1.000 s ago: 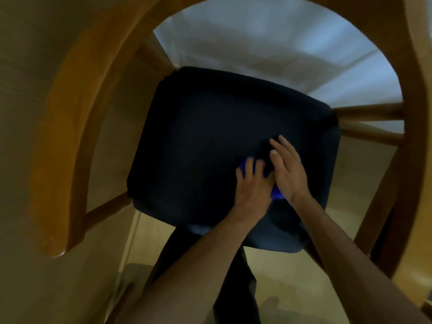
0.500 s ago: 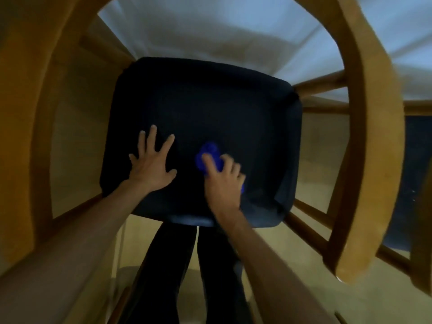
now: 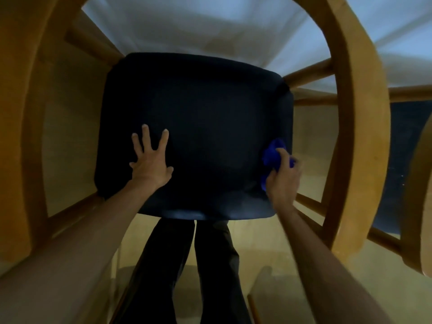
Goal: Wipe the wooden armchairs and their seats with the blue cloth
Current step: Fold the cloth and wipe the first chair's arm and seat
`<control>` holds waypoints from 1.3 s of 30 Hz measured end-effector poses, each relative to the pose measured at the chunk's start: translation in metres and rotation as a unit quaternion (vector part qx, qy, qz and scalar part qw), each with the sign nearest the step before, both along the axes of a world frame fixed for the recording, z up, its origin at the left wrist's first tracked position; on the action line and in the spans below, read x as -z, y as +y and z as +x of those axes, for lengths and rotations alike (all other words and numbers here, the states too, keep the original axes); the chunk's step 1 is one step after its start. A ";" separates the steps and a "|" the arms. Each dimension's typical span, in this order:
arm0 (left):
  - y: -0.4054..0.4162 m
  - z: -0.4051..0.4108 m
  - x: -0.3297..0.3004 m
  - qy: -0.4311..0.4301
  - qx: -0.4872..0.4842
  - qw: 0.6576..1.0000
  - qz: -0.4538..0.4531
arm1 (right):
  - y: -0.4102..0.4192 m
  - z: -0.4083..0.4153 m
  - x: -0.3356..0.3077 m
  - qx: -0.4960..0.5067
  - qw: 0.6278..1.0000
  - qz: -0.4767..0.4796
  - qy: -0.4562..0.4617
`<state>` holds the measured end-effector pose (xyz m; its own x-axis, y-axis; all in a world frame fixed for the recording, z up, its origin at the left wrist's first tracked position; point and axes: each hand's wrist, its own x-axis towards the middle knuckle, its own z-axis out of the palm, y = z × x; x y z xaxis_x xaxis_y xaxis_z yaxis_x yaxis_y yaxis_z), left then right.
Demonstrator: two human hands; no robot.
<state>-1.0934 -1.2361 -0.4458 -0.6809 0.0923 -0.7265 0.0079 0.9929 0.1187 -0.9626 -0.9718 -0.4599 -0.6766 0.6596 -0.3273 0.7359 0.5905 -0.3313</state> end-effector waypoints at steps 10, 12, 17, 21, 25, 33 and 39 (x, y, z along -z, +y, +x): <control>-0.007 -0.002 0.001 0.012 0.017 1.000 -0.011 | -0.195 0.071 -0.009 -0.320 0.931 -0.175 -0.011; -0.007 -0.001 0.001 0.012 0.017 1.000 -0.009 | -0.157 0.083 -0.006 -0.255 0.954 -0.158 0.007; -0.002 0.001 0.001 0.012 0.014 1.000 -0.016 | -0.037 0.057 -0.012 0.125 0.990 -0.068 -0.015; -0.004 0.000 0.002 0.008 0.018 1.000 -0.019 | -0.001 -0.008 -0.002 0.350 0.934 -0.071 0.013; -0.002 0.002 0.003 0.008 0.018 1.000 -0.016 | 0.016 -0.069 -0.004 0.308 0.948 -0.073 -0.003; -0.010 -0.005 0.000 -0.015 0.024 1.000 0.005 | -0.116 -0.079 -0.010 -0.238 0.971 -0.009 -0.028; -0.025 -0.019 -0.012 -0.051 0.043 0.997 0.036 | -0.105 0.016 -0.020 -0.454 0.884 -0.040 -0.107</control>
<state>-1.1123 -1.2612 -0.4336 -0.5914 0.2019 -0.7807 0.0763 0.9778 0.1951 -0.9469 -1.0764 -0.4395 -0.8325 -0.1546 -0.5321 0.0209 0.9508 -0.3090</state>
